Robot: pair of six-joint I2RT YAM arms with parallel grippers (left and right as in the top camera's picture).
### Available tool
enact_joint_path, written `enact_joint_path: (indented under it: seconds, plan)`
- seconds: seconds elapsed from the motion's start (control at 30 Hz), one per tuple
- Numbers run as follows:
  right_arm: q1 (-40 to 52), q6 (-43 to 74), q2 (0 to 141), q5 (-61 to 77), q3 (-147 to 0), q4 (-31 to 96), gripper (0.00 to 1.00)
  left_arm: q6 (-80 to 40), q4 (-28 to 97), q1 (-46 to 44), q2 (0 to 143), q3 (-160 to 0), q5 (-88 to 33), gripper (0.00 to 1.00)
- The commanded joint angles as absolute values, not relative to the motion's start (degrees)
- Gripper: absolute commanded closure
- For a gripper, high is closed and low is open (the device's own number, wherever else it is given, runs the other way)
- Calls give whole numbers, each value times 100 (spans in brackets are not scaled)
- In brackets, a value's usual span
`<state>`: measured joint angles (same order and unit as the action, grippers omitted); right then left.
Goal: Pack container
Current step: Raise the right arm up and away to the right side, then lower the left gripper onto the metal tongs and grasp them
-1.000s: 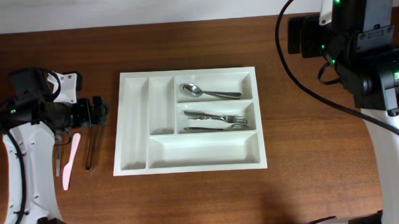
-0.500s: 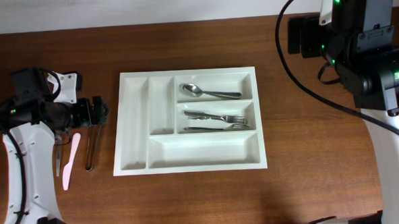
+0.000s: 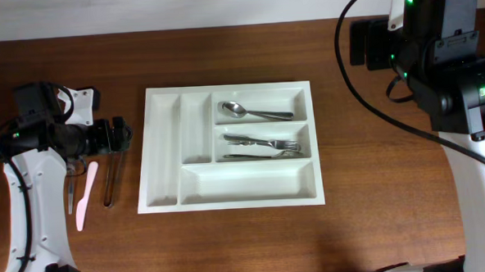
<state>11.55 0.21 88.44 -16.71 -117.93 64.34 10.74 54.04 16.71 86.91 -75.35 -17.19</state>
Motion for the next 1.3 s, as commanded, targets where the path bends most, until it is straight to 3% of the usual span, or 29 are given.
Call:
enact_joint_path:
  seconds: [0.0, 0.77, 1.07, 1.27]
  plan:
    - [1111, 93, 8849, -1743, -11839, 6438, 1, 1166, 5411, 1699, 8678, -7638, -1780, 1]
    - [1111, 93, 8849, -1743, -11841, 6438, 1, 976, 4993, 1693, 8691, -7638, -2182, 1]
    - [1111, 93, 8849, -1743, -11841, 6438, 1, 998, 5520, 1728, 8816, -7585, 150, 1]
    - [1111, 93, 8849, -1741, -11841, 6438, 1, 1090, 6012, 1981, 9452, -7585, 134, 1]
